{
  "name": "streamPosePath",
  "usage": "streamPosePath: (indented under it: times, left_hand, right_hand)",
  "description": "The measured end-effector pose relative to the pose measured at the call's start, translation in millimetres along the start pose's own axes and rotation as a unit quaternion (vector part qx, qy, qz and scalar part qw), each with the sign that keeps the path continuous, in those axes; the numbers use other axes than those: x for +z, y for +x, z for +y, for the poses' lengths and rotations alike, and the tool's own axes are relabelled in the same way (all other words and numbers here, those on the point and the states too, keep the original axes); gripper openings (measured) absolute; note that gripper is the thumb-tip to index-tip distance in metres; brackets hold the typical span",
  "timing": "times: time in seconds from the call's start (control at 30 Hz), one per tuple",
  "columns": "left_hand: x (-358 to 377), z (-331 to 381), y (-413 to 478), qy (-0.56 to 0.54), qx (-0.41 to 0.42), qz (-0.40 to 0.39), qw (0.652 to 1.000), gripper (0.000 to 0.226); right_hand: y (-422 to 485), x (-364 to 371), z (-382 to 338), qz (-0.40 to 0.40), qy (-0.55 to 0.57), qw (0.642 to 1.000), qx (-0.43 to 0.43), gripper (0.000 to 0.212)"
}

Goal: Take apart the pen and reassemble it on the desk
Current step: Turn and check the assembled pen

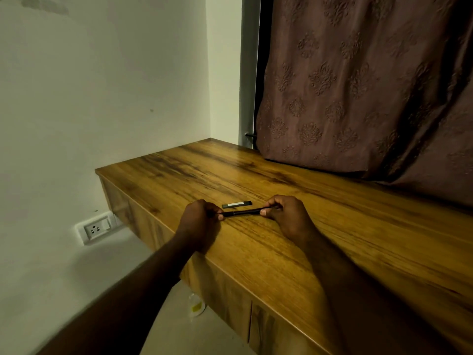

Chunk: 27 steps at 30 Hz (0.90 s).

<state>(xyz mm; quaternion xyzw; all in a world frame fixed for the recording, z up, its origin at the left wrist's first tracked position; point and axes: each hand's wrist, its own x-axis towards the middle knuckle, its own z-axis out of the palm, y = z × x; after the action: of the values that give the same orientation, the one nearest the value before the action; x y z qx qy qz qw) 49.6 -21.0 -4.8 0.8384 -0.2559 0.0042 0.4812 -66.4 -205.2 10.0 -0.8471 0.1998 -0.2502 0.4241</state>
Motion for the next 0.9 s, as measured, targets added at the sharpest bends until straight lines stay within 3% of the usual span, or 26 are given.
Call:
streamPosePath:
  times: [0.23, 0.47, 0.67, 0.77, 0.9]
  left_hand:
    - [4, -6, 9, 0.091, -0.005, 0.042, 0.995, 0.026]
    - [7, -8, 9, 0.17, 0.05, 0.021, 0.984, 0.028]
    - [4, -2, 6, 0.149, 0.05, 0.002, 0.988, 0.015]
    - [3, 2, 5, 0.145, 0.044, 0.012, 0.988, 0.007]
    - [3, 2, 6, 0.134, 0.054, 0.033, 0.989, 0.014]
  right_hand:
    - [16, 5, 3, -0.002, -0.069, 0.997, -0.019, 0.007]
    - [17, 6, 5, -0.009, -0.098, 0.995, -0.028, 0.007]
    - [16, 5, 5, -0.015, -0.089, 0.996, -0.025, 0.012]
    - [16, 5, 6, -0.025, -0.066, 0.997, -0.019, 0.024]
    - [18, 4, 11, -0.03, -0.042, 0.998, -0.018, 0.034]
